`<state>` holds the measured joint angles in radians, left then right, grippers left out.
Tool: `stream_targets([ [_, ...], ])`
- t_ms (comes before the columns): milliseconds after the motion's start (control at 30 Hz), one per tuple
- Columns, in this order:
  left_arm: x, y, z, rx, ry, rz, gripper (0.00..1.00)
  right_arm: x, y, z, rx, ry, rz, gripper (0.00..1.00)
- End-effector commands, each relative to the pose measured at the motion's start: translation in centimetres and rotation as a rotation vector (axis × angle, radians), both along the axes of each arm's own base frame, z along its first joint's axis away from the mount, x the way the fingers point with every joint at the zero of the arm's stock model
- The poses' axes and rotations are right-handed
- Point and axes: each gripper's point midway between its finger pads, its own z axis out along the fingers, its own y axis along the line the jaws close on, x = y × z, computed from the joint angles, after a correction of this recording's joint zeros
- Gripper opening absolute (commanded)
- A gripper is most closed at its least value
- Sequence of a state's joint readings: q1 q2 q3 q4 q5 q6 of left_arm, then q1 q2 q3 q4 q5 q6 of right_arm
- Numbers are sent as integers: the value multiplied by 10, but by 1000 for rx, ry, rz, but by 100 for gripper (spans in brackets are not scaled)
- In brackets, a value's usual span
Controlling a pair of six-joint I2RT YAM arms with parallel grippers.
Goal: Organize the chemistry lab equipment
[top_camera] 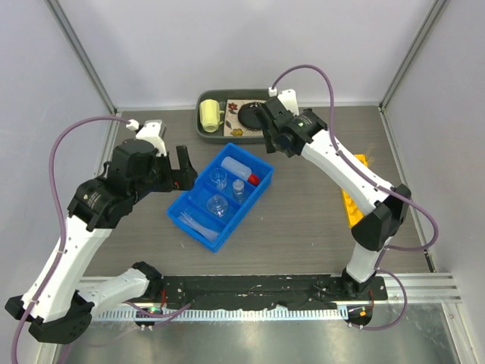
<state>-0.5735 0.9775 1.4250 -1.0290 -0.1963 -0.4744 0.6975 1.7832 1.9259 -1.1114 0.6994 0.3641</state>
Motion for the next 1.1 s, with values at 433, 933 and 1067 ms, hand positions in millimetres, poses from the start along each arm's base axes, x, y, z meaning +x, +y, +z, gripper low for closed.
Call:
stream_targets([
  [433, 38, -18, 36, -47, -156, -4, 100, -43, -91, 106, 61, -308, -177, 96],
  [933, 34, -13, 36, -46, -139, 18, 100, -73, -109, 142, 165, -385, -173, 96],
  [1067, 32, -10, 42, -51, -148, 26, 100, -76, -110, 145, 189, -401, -172, 96],
])
